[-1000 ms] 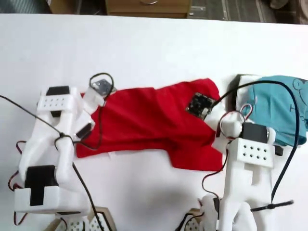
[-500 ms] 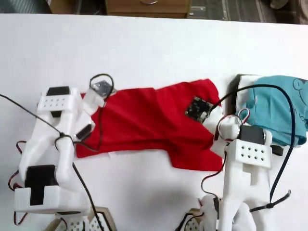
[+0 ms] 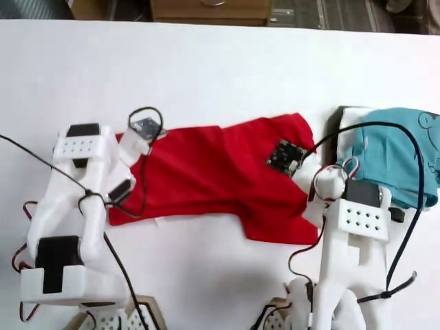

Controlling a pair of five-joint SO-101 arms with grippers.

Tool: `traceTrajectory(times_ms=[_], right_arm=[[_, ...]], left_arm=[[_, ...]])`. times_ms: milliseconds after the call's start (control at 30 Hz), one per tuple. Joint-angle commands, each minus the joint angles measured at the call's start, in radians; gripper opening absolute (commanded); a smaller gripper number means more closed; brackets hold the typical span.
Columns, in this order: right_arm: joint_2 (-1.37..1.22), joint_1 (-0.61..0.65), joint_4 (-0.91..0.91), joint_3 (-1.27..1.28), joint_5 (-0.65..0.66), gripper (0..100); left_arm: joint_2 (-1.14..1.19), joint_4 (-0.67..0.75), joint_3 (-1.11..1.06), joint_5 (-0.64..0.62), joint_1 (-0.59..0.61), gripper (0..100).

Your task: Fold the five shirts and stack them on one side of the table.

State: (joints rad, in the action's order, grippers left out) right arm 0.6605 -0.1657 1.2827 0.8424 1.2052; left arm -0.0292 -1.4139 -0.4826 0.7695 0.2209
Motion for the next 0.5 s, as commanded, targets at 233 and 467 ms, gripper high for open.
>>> traceTrajectory(times_ms=[233, 467], right_arm=[[0.035, -0.087, 0.008, -0.009, 0.003, 2.1], [0.033, -0.084, 0.007, -0.006, 0.005, 2.1]], left_arm=[[-0.009, 0.005, 0.004, 0.005, -0.003, 2], [-0.006, 0.011, -0.03, 0.005, -0.011, 2]])
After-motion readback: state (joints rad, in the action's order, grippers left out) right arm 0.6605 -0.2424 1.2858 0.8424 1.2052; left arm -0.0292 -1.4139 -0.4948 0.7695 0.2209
